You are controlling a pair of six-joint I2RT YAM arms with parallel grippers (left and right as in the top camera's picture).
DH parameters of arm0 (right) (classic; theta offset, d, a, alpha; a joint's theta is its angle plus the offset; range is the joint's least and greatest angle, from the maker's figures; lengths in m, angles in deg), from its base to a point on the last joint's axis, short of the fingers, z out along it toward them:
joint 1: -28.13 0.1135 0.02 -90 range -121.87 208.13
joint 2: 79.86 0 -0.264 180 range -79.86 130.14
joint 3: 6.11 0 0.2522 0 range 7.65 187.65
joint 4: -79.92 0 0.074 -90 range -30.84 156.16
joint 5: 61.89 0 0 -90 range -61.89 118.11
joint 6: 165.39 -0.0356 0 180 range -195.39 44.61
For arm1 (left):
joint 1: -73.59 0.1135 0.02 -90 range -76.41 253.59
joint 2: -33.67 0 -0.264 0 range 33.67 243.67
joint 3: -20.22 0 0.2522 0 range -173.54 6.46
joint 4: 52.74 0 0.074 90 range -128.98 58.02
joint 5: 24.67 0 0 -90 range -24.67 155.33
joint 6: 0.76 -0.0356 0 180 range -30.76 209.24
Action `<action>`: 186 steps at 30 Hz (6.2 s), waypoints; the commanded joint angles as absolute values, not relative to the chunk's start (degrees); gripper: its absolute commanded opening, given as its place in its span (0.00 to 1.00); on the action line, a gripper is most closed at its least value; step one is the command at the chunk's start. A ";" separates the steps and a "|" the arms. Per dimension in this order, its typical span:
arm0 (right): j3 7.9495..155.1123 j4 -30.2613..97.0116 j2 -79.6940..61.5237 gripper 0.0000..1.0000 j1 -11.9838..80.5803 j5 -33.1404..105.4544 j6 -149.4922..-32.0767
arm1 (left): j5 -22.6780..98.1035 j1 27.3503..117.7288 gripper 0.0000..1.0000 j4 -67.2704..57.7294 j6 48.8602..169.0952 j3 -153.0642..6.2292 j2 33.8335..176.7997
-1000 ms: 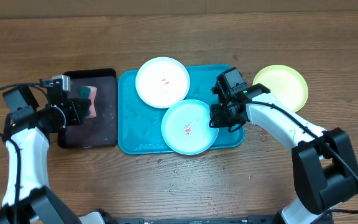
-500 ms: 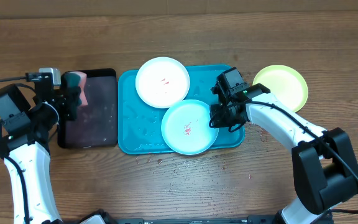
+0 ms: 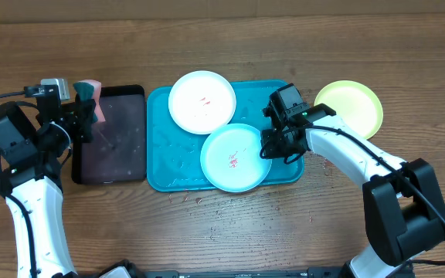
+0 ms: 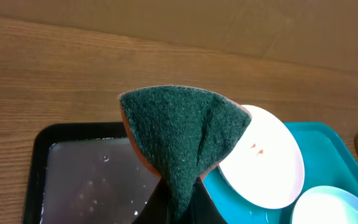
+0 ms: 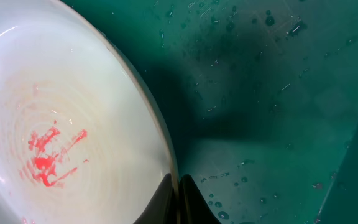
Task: Clean dirty plates on tray and stack at the side
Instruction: 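Grasp the green sponge from the black tray with the left gripper, then scrub the light-blue plate with the sponge in the left gripper, then move the sponge back to the black tray with the left gripper, then lift the light-blue plate upright by its rim with the right gripper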
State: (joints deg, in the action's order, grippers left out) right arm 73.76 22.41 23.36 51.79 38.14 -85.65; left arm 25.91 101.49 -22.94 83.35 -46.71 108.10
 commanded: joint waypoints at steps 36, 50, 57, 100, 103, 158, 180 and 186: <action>75.12 22.94 25.02 0.04 51.69 37.79 -84.93 | 49.23 44.49 0.04 -23.99 116.11 -49.79 122.73; 75.12 22.50 25.02 0.04 51.69 37.79 -84.93 | 55.44 39.17 0.04 -26.03 131.28 -49.79 136.60; 75.12 22.50 25.02 0.04 51.69 37.76 -84.90 | 56.99 43.76 0.04 -20.26 132.77 -49.81 132.80; 75.12 22.52 25.02 0.04 51.69 37.74 -84.88 | 58.19 43.24 0.04 -17.83 130.80 -49.99 126.66; 75.12 22.57 25.02 0.04 51.69 37.74 -84.90 | 58.35 41.14 0.04 -18.99 129.93 -49.99 125.28; 77.54 20.32 18.44 0.04 51.71 32.82 -83.83 | 69.91 76.81 0.04 -3.71 95.44 -50.38 120.93; 77.54 25.65 9.81 0.04 68.14 -20.94 -80.86 | 73.30 78.56 0.08 -12.67 88.22 -50.38 130.42; 77.54 29.06 9.81 0.04 74.39 -32.75 -80.86 | 74.96 78.54 0.14 -12.72 87.72 -50.38 131.05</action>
